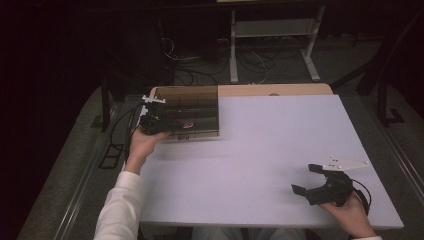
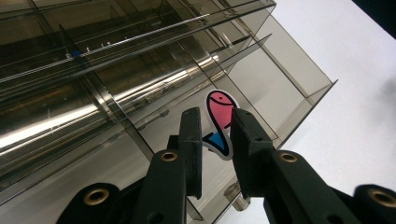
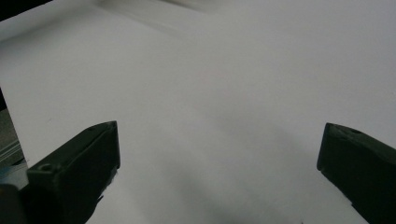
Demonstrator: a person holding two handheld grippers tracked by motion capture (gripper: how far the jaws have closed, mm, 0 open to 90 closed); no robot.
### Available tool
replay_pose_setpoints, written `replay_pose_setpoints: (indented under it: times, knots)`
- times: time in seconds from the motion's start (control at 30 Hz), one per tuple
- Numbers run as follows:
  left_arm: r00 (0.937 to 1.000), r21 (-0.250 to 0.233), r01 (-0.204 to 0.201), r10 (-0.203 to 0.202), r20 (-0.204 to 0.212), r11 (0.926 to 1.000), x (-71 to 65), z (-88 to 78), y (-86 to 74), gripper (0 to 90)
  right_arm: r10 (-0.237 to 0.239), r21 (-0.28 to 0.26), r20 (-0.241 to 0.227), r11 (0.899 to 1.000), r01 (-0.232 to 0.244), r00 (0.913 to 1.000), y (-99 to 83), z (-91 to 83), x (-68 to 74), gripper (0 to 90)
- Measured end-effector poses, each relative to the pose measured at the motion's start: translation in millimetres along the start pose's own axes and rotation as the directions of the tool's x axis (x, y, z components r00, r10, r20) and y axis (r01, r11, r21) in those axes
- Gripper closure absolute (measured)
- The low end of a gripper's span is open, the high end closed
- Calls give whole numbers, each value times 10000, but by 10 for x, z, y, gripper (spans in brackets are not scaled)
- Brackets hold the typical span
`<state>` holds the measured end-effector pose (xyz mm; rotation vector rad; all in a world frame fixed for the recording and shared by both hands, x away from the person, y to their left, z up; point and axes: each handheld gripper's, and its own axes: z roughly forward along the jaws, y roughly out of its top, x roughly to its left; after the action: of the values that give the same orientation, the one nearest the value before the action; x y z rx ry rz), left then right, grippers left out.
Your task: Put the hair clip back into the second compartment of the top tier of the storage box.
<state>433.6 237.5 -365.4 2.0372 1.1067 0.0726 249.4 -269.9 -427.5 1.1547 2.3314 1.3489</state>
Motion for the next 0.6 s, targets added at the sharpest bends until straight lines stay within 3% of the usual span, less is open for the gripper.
replay_pose_setpoints:
  times: [0.17,0.33,0.6]
  knots:
    - [10000,108,-3,3,-37,9999,-6,24,-6,723,-5,-9,0,10000,5,10000,0,-1,0,0]
    - [9996,-13,5,-5,-278,10000,-20,9,-15,620,-20,25,-24,10000,20,10000,-1,4,-1,0]
    - [9999,-391,-105,103,-48,9992,-64,-50,-35,506,-41,41,-34,10000,41,10000,0,8,2,0]
